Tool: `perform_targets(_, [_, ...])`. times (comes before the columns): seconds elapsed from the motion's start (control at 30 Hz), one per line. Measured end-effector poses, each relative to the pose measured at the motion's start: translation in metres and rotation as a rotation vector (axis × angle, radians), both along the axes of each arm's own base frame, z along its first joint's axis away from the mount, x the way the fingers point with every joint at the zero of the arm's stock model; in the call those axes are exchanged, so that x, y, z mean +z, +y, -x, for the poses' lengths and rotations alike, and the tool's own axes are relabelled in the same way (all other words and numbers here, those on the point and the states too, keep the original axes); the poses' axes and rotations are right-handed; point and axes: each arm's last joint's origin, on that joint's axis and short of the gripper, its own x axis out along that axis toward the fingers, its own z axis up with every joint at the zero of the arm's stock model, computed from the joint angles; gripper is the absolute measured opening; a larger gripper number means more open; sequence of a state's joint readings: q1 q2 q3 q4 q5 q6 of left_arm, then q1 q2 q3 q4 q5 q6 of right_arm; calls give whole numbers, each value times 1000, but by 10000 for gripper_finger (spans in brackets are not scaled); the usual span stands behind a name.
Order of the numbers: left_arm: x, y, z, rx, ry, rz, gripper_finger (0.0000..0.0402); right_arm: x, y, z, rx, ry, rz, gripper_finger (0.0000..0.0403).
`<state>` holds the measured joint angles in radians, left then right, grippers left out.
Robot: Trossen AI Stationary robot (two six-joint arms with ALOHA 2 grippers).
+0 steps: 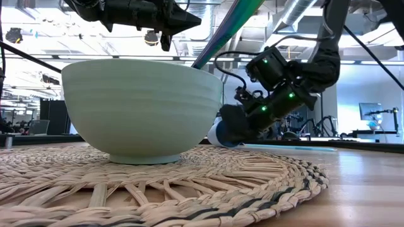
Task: Pick & Place Utensil
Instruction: Put the blue cup on the top right of the woven placemat
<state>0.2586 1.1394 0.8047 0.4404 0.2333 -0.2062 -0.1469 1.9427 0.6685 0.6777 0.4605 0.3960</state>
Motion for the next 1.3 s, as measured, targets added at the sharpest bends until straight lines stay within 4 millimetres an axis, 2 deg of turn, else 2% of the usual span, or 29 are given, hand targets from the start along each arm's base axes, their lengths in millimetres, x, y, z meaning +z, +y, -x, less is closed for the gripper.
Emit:
perform_targets(0.23, [0, 0, 0, -1, 2, 1, 11, 2, 17, -1, -52, 23, 111, 229])
perform_targets(0.4, [0, 0, 0, 0, 2, 1, 6, 11, 19, -13, 34, -17, 117, 227])
perform_targets(0.53, [0, -1, 0, -2, 3, 1, 10, 22, 12, -28, 34, -44, 110, 229])
perform_targets(0.67, [0, -3, -1, -14, 4, 1, 8, 27, -2, -36, -77, -3, 120, 226])
perform_targets(0.8, [-1, -8, -2, -31, 7, 2, 6, 29, -15, -38, -157, -23, 13, 222])
perform_targets(1.0, [-1, -9, -2, -37, 7, 2, 11, 33, -25, -39, -193, -6, 77, 206])
perform_targets(1.13, [-1, -9, -2, -37, 7, 2, 6, 35, -43, -37, -160, -19, 50, 162])
perform_targets(1.3, [-1, -9, -2, -36, 8, 2, 9, 30, -56, -32, -96, 14, -26, 26])
